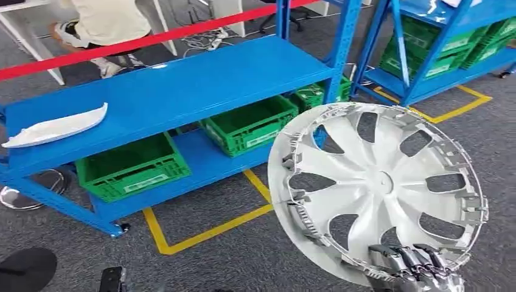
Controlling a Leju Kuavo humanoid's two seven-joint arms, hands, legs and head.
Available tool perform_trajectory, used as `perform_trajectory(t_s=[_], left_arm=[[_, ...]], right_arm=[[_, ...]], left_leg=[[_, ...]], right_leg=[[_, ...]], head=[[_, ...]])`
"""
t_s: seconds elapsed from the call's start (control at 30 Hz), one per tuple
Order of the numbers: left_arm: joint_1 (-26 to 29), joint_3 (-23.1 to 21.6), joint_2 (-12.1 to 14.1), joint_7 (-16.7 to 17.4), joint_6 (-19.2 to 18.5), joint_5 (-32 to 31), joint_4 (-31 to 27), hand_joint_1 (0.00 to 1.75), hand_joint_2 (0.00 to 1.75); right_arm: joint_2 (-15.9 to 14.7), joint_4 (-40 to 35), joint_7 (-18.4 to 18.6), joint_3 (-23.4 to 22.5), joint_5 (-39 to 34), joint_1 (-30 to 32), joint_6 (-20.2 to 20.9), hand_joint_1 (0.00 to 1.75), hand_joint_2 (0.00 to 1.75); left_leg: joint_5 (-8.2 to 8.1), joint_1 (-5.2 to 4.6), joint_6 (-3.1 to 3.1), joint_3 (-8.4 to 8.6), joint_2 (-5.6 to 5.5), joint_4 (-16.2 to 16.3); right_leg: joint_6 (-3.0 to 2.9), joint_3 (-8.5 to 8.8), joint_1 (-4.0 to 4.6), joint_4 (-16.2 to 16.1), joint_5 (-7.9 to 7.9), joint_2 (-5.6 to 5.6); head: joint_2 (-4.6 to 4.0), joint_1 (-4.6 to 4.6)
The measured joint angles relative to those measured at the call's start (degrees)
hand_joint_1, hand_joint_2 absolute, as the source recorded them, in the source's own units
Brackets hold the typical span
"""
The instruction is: Take the parts from the cabinet and place them on the table.
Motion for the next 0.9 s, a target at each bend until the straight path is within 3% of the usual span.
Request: perform_trajectory(t_s=[0.03,0.1,0.13,0.17,0.23,0.3,0.33,0.37,0.4,0.47,0.5,0.53,0.57,0.6,0.63,0.67,0.7,0.8,0.83,0.87,0.9], left_arm=[[-0.03,-0.02,0.00,0.00,0.15,-0.04,0.00,0.00,1.75],[-0.14,-0.07,0.00,0.00,0.52,-0.35,0.00,0.00,1.75],[-0.16,-0.07,0.00,0.00,0.61,-0.48,0.00,0.00,1.75],[-0.16,-0.09,0.13,0.00,0.68,-0.48,0.00,0.00,1.75],[-0.23,-0.18,0.04,0.00,0.74,-0.52,0.02,0.00,1.75],[-0.53,-0.31,-0.13,0.04,0.44,-0.79,0.02,0.00,1.75],[-0.62,-0.39,-0.18,0.07,0.35,-1.09,0.02,0.00,1.75],[-0.64,-0.44,-0.22,0.07,0.33,-1.20,0.02,0.00,1.75],[-0.53,-0.44,-0.22,0.13,0.31,-1.27,0.02,0.00,1.75],[-0.29,-0.44,-0.24,0.20,0.28,-1.46,0.02,0.00,1.75],[-0.27,-0.44,-0.22,0.20,0.28,-1.51,0.04,0.00,1.75],[-0.30,-0.44,-0.24,0.24,0.28,-1.53,0.04,0.00,1.75],[-0.39,-0.44,-0.26,0.28,0.28,-1.53,0.04,0.00,1.75],[-0.48,-0.46,-0.31,0.35,0.26,-1.53,0.04,0.00,1.75],[-0.52,-0.46,-0.39,0.35,0.24,-1.55,0.04,0.00,1.75],[-0.51,-0.46,-0.28,0.37,0.24,-1.57,0.04,0.00,1.75],[-0.48,-0.46,-0.31,0.37,0.26,-1.57,0.04,0.00,1.75],[-0.59,-0.48,-0.33,0.37,0.26,-1.60,0.04,0.00,1.75],[-0.62,-0.48,-0.33,0.37,0.26,-1.62,0.04,0.00,1.75],[-0.66,-0.48,-0.33,0.37,0.26,-1.60,0.04,0.00,1.75],[-0.64,-0.50,-0.33,0.37,0.24,-1.62,0.04,0.00,1.75]], right_arm=[[0.00,0.00,0.00,0.00,0.00,0.06,0.00,1.75,1.75],[0.09,0.00,0.00,-0.07,0.00,0.26,0.00,1.75,1.75],[0.15,0.00,0.00,-0.13,0.00,0.34,0.00,1.75,1.75],[0.22,0.00,0.00,-0.20,0.00,0.28,0.00,1.75,1.75],[0.29,-0.20,-0.04,-0.39,0.00,0.21,0.00,1.75,1.75],[0.33,-0.44,-0.99,-0.70,-0.02,0.43,0.00,1.75,1.75],[0.48,-0.65,-1.90,-0.90,0.00,0.66,0.00,1.75,1.75],[0.77,-0.83,-2.68,-1.09,0.00,0.68,0.00,1.75,1.75],[0.94,-0.87,-3.19,-1.29,0.00,0.47,0.00,1.75,1.75],[1.09,-0.92,-3.54,-1.60,0.00,0.40,0.00,1.75,1.75],[1.12,-0.92,-3.63,-1.84,0.00,0.40,0.00,1.75,1.75],[1.12,-0.92,-3.69,-2.01,0.02,0.42,0.00,1.75,1.75],[1.16,-0.92,-3.69,-2.05,0.02,0.49,0.00,1.75,1.75],[1.25,-0.92,-3.69,-2.14,0.04,0.57,0.00,1.75,1.75],[1.27,-0.94,-3.69,-2.25,0.04,0.57,0.00,1.75,1.75],[1.29,-0.92,-3.69,-2.34,0.02,0.48,0.00,1.75,1.75],[1.38,-0.96,-3.69,-2.43,0.02,0.44,0.00,1.75,1.75],[1.60,-1.18,-3.67,-2.69,0.02,0.55,0.00,1.75,1.75],[1.73,-1.27,-3.67,-2.82,0.00,0.61,0.00,1.75,1.75],[1.88,-1.40,-3.65,-3.02,0.00,0.64,0.00,1.75,1.75],[1.97,-1.42,-3.65,-3.17,-0.02,0.53,0.00,1.75,1.75]], left_leg=[[1.31,-0.08,0.30,0.77,-0.17,-0.85],[6.03,-0.33,1.22,5.21,-0.95,-8.48],[8.00,-0.45,1.80,8.01,-2.60,-13.57],[7.83,-0.50,2.43,9.87,-4.82,-16.43],[7.56,-0.31,2.41,10.15,-4.40,-17.65],[7.25,-0.07,2.61,9.99,-3.17,-18.45],[7.49,0.19,2.84,10.12,-2.37,-18.91],[7.43,0.13,3.09,10.12,-1.90,-18.93],[7.42,0.04,3.25,10.11,-1.14,-18.92],[7.39,-0.04,3.30,10.07,0.47,-18.89],[7.39,-0.03,3.30,10.10,1.26,-18.88],[7.38,-0.03,3.28,10.15,1.95,-18.88],[7.35,-0.02,3.24,10.20,2.56,-18.86],[7.25,0.01,3.08,10.30,3.19,-18.83],[7.13,0.05,2.87,10.49,3.69,-18.79],[6.95,-0.37,2.44,10.60,4.05,-18.59],[6.81,-0.60,2.13,10.52,4.30,-18.32],[7.16,-0.48,1.46,10.61,5.82,-18.36],[6.63,-0.30,0.97,10.46,5.54,-18.17],[5.02,-0.14,0.62,9.97,2.49,-16.62],[2.50,-0.12,0.51,8.28,0.77,-12.84]], right_leg=[[0.03,-0.32,0.10,0.04,0.34,0.98],[0.16,-0.49,0.25,0.03,0.65,2.52],[0.24,-0.47,0.24,0.03,0.70,3.22],[0.40,-0.80,0.31,0.06,0.78,3.75],[0.99,-1.31,0.28,0.27,1.12,5.02],[1.76,-2.62,0.26,0.08,1.52,6.19],[1.87,-2.87,0.27,0.87,1.06,4.43],[2.28,-3.88,0.35,2.88,-0.48,1.47],[2.58,-5.95,0.20,7.01,-2.88,-0.01],[3.10,-10.61,0.08,16.72,-6.91,-0.88],[3.28,-11.81,0.05,19.16,-7.24,-0.95],[3.36,-11.46,-0.01,18.49,-6.19,-1.01],[3.43,-9.90,-0.10,15.42,-4.16,-1.22],[3.42,-7.06,-0.17,10.04,-1.49,-1.81],[3.42,-3.78,-0.22,4.19,0.85,-3.27],[3.45,-2.17,0.05,0.71,0.70,-6.09],[2.48,-1.61,-0.07,0.68,1.21,-4.89],[1.50,-2.72,0.21,1.06,1.41,-3.11],[0.93,-2.60,-0.12,0.79,1.75,-2.43],[0.61,-2.76,-0.23,0.78,1.95,-2.00],[0.34,-3.01,-0.29,0.78,2.12,-1.38]], head=[[0.00,0.00],[0.00,0.02],[0.00,0.00],[0.00,0.09],[0.00,-0.11],[0.00,0.02],[0.00,-0.15],[0.00,0.49],[0.00,0.85],[0.00,0.83],[0.00,0.85],[0.00,0.83],[0.00,0.85],[0.00,0.81],[0.00,0.85],[0.00,0.94],[0.00,0.83],[0.00,0.70],[0.00,0.70],[0.00,0.52],[0.00,0.48]])
